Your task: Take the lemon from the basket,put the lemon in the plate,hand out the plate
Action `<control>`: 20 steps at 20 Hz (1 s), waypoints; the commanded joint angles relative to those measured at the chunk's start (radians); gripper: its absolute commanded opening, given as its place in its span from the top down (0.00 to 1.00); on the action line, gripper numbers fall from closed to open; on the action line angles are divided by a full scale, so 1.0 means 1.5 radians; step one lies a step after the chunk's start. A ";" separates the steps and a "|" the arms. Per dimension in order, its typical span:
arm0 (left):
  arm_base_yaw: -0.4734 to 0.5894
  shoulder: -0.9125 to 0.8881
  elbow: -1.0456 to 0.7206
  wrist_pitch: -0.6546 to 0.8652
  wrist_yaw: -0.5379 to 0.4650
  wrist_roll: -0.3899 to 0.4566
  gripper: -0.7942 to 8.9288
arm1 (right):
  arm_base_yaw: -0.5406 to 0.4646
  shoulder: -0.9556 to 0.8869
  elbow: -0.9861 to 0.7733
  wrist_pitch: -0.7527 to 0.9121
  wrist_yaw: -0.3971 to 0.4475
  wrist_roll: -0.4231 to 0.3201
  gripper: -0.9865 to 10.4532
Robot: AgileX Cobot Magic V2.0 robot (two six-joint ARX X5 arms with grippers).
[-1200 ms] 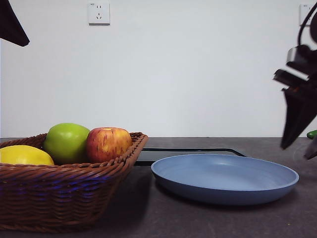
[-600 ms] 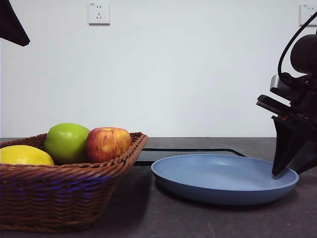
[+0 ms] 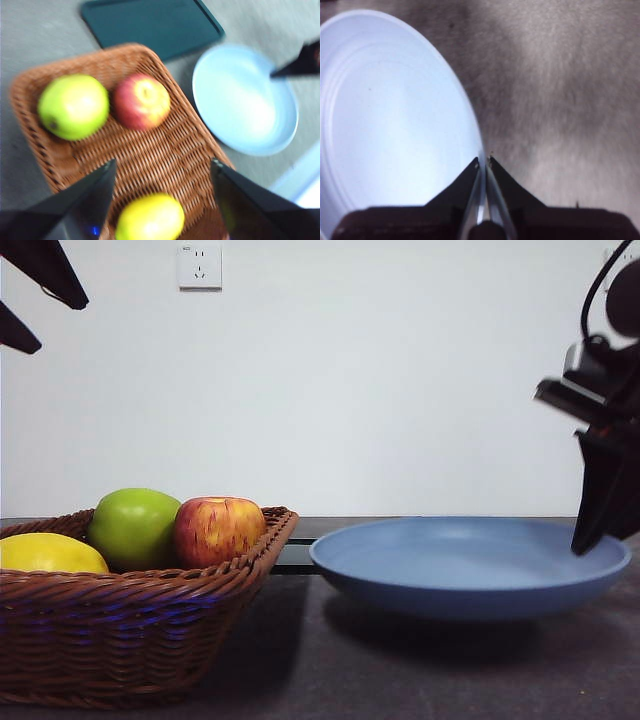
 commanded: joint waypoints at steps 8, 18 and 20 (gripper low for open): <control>-0.185 0.161 0.174 -0.207 -0.189 0.275 0.55 | -0.018 -0.161 0.010 -0.040 -0.003 -0.019 0.91; -0.301 0.358 0.189 -0.243 -0.281 0.428 0.56 | -0.019 -0.194 0.010 -0.043 -0.004 -0.039 0.91; -0.301 0.386 0.189 -0.244 -0.280 0.430 0.56 | -0.019 -0.194 0.010 -0.044 -0.004 -0.042 0.91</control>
